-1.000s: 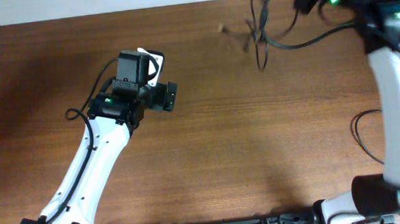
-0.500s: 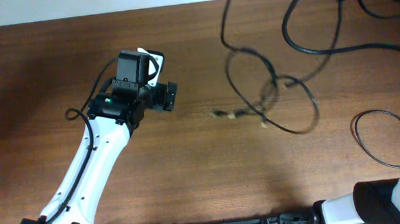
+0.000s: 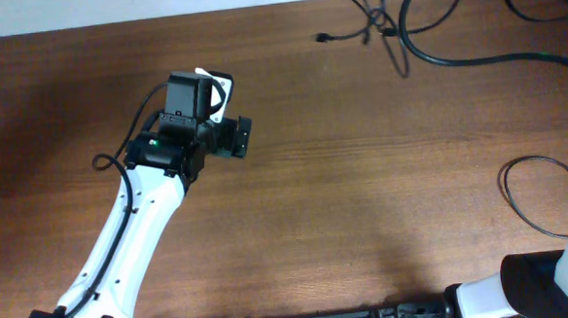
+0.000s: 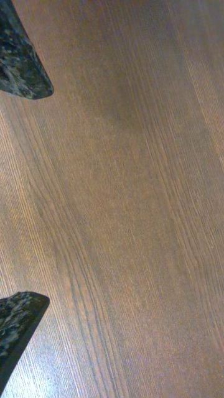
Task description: Untangle cables
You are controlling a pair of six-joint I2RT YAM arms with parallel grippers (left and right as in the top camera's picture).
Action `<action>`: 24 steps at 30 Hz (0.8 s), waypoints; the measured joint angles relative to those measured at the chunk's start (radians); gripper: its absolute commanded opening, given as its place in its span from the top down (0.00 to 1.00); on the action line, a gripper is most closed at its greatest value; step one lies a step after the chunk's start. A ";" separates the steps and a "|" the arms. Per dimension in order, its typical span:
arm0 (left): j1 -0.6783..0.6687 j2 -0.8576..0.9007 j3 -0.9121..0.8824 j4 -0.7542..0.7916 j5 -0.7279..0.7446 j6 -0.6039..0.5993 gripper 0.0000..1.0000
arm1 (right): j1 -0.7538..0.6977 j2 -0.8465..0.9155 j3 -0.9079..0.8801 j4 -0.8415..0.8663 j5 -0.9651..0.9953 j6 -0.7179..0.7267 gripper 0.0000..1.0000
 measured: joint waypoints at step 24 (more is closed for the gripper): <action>0.013 0.000 -0.001 0.241 0.824 -0.127 0.01 | 0.000 -0.002 0.002 -0.099 -0.010 0.147 0.79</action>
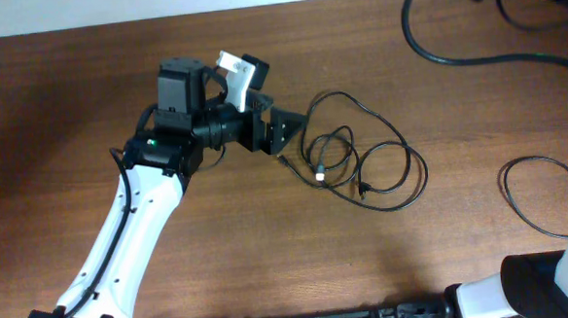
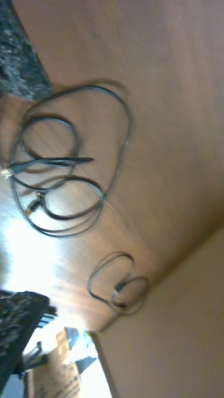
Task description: Untangle cables
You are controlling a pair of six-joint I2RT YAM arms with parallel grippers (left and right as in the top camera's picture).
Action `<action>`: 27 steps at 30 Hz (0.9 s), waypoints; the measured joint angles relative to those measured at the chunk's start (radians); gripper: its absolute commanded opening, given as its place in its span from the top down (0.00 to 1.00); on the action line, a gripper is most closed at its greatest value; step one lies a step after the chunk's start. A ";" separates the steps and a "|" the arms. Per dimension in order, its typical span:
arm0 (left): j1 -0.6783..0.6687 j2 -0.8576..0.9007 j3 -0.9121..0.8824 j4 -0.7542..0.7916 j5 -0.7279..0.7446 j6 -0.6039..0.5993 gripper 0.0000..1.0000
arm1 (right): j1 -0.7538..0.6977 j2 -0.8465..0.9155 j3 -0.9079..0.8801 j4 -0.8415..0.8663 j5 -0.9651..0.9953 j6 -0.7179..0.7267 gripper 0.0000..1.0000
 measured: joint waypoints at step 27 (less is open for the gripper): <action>0.001 0.000 0.000 -0.274 -0.765 -0.003 0.01 | 0.000 0.532 0.002 -0.831 0.381 -0.352 0.17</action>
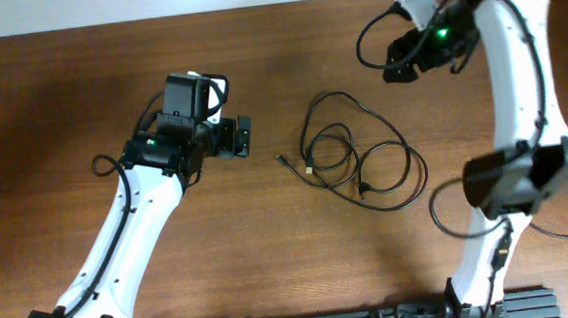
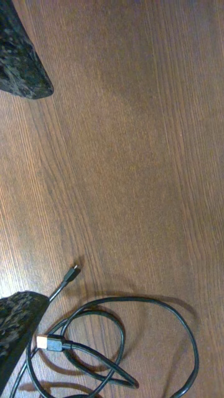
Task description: Untangle cables
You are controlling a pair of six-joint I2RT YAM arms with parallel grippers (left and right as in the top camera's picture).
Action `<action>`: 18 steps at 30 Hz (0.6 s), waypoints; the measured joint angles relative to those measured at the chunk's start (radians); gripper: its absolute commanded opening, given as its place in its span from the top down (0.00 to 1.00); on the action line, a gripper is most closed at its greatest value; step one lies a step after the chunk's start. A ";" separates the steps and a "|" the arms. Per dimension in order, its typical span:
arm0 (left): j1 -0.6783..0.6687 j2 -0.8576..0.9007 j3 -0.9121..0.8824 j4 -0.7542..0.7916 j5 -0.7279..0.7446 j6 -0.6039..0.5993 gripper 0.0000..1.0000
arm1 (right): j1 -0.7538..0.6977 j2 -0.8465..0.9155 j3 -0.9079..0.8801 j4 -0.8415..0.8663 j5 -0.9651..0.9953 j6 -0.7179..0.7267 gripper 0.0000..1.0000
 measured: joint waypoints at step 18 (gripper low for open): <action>0.000 0.000 0.000 0.000 -0.006 0.000 0.01 | 0.043 0.279 -0.031 0.167 -0.042 -0.022 0.18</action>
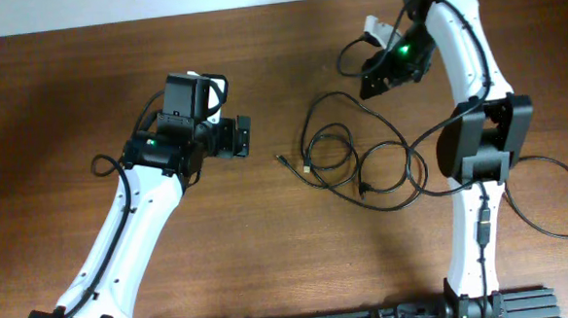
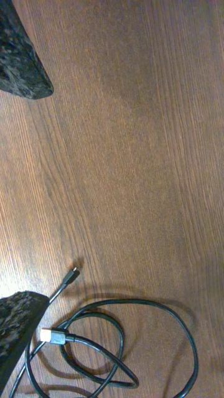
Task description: Untangle cables
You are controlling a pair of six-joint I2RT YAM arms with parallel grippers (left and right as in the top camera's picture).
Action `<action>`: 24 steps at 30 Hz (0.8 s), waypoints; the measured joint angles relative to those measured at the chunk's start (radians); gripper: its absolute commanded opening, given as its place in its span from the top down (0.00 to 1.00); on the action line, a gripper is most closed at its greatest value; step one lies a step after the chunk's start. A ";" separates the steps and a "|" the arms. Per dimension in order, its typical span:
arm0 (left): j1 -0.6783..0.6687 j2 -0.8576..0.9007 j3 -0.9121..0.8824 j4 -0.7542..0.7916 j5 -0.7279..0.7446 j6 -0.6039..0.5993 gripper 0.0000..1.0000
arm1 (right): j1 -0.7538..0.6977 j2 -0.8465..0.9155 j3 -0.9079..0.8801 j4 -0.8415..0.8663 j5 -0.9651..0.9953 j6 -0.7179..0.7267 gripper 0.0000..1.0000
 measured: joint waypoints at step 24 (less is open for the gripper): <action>0.000 0.000 0.000 0.000 0.000 0.000 0.01 | 0.073 0.014 0.220 -0.051 0.057 0.018 0.96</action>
